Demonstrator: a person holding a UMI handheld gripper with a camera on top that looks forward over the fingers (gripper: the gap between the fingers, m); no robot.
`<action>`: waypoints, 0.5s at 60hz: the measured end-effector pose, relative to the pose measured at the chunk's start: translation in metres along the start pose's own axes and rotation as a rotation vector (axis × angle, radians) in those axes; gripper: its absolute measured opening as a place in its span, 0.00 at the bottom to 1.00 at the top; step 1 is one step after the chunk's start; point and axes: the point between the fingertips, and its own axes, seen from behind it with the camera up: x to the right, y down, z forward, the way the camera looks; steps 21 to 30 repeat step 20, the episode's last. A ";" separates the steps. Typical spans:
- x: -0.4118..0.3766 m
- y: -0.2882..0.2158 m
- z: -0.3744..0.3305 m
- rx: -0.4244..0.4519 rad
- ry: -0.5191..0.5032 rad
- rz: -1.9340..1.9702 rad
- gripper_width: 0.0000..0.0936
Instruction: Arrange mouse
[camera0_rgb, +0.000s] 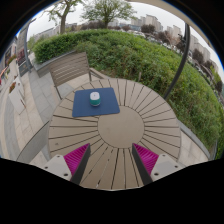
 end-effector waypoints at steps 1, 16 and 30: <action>0.001 0.003 -0.002 -0.003 0.002 0.007 0.91; 0.010 0.004 -0.013 0.039 0.025 0.041 0.91; 0.007 0.005 -0.015 0.039 0.013 0.045 0.91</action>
